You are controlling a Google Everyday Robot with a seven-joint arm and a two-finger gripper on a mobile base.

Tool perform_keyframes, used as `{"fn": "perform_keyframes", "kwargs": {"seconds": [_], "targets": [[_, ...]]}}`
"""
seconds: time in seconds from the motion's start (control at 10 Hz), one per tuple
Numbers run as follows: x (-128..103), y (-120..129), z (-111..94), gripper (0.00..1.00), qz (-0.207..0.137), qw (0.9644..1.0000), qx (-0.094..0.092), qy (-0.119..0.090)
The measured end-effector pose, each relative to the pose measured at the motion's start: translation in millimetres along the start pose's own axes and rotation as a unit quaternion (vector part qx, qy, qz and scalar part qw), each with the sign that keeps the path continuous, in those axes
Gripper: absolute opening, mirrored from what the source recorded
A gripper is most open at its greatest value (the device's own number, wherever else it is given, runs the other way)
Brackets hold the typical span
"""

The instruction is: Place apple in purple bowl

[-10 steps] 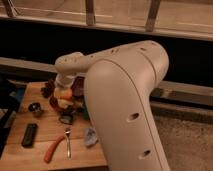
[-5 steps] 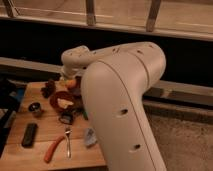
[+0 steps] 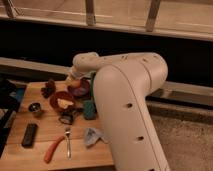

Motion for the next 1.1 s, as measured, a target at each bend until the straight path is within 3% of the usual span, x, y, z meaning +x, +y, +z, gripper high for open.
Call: {"fn": "perform_keyframes", "kwargs": {"seconds": [0.3, 0.7, 1.1], "targets": [[2.8, 5.9, 9.5, 0.42, -0.002, 0.9997, -0.008, -0.021], [-2.7, -3.2, 13.5, 0.79, -0.006, 0.9984, -0.002, -0.056], [-4.3, -1.6, 14.7, 0.80, -0.007, 0.9983, -0.003, -0.057]]}}
